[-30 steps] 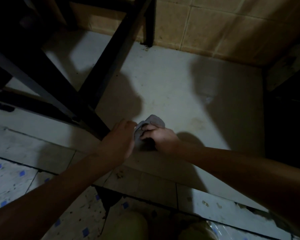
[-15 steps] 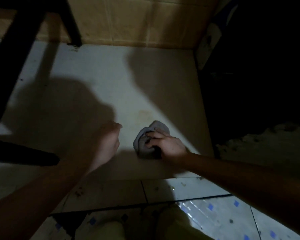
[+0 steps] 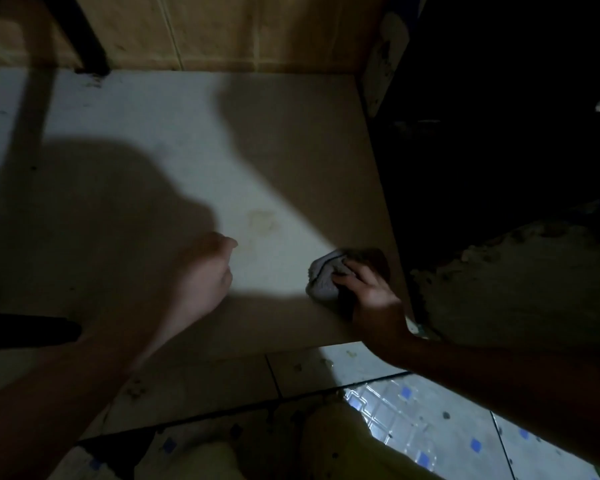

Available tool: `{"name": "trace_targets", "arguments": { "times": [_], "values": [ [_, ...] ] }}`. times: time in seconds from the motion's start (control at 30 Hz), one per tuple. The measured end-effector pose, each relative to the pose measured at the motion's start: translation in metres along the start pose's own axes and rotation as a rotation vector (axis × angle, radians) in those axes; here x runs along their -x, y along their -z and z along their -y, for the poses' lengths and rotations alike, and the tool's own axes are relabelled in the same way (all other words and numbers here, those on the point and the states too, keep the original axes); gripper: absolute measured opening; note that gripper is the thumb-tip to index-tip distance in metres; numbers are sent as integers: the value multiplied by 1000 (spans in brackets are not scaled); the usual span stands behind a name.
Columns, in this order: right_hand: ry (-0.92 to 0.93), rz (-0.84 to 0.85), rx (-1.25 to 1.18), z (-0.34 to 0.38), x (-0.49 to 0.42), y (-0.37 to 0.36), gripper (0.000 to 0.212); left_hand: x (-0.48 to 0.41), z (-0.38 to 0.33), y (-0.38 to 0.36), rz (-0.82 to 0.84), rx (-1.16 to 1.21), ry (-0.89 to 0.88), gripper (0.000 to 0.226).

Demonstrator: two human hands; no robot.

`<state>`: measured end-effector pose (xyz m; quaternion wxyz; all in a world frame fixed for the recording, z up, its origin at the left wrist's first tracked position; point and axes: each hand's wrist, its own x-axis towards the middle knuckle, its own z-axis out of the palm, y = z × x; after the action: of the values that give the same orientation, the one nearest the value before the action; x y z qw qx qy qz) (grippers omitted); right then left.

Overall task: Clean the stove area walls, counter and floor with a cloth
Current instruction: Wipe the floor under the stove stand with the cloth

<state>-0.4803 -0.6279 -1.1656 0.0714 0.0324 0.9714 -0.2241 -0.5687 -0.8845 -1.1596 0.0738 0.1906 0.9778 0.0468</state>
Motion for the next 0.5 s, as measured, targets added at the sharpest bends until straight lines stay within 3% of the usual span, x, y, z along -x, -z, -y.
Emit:
{"name": "trace_targets", "arguments": {
  "times": [0.07, 0.23, 0.5],
  "values": [
    [86, -44, -16, 7, 4, -10, 46, 3, 6, 0, 3, -2, 37, 40],
    [211, 131, -88, 37, 4, -30, 40, 16, 29, 0, -49, 134, 82, 39],
    [474, 237, -24, 81, -12, -52, 48, 63, 61, 18, -78, 181, 62, 39]
  ]
}}
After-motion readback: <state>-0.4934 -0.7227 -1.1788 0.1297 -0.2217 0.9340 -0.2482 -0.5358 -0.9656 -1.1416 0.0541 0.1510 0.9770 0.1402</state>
